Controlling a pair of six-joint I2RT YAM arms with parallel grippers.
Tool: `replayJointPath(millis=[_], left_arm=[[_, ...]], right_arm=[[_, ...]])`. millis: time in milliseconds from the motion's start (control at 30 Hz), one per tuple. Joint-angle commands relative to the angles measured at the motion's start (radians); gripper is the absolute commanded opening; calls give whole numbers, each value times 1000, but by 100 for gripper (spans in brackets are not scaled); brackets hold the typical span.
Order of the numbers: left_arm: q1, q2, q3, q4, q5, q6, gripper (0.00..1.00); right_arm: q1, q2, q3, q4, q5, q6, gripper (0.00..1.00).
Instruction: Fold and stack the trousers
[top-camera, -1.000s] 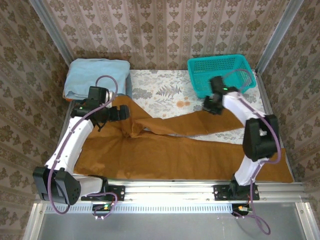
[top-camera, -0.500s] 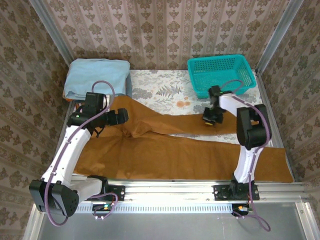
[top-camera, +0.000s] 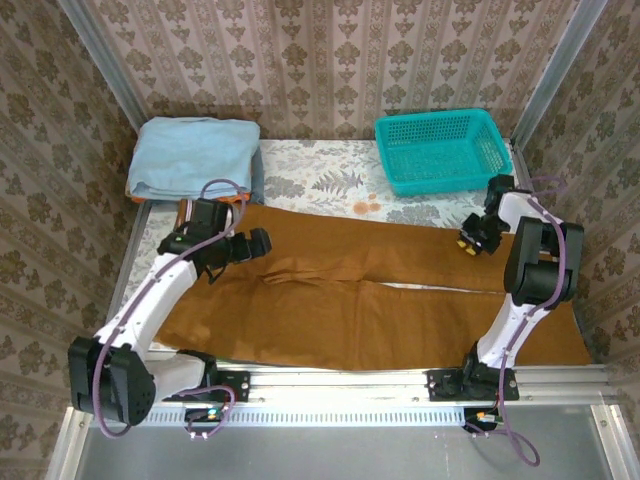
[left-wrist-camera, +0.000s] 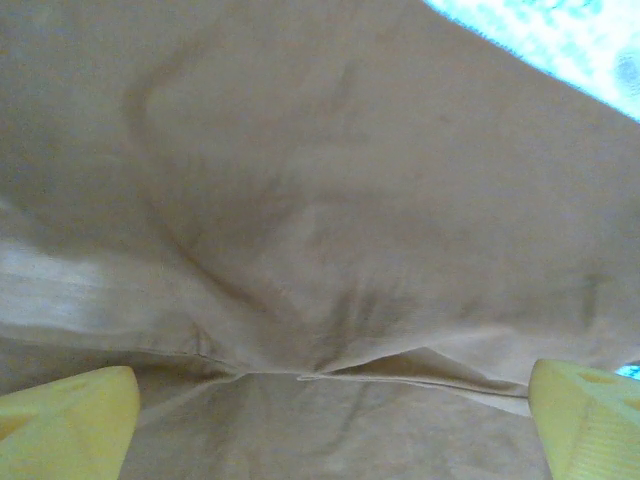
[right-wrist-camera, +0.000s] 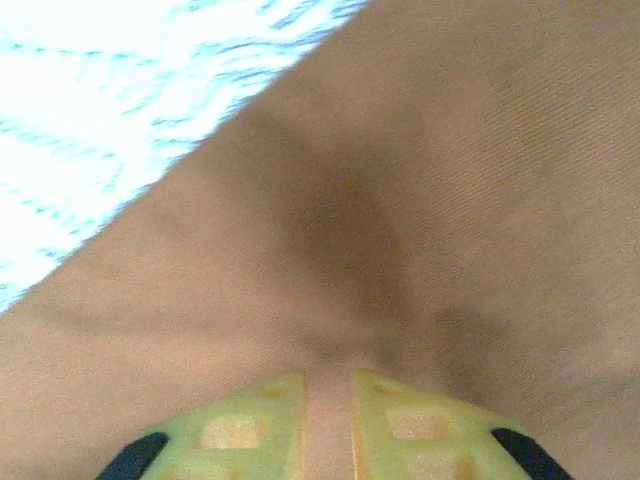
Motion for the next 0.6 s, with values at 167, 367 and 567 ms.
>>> replayJointPath(millis=[167, 367, 567], left_arm=[[33, 227, -23, 272, -81, -143, 100], [139, 409, 9, 334, -68, -218, 99], [270, 403, -39, 344, -70, -291, 99]], right_arm=[[282, -176, -56, -23, 0, 20, 38], [345, -118, -125, 41, -27, 34, 39], [348, 46, -10, 16, -44, 3, 46]])
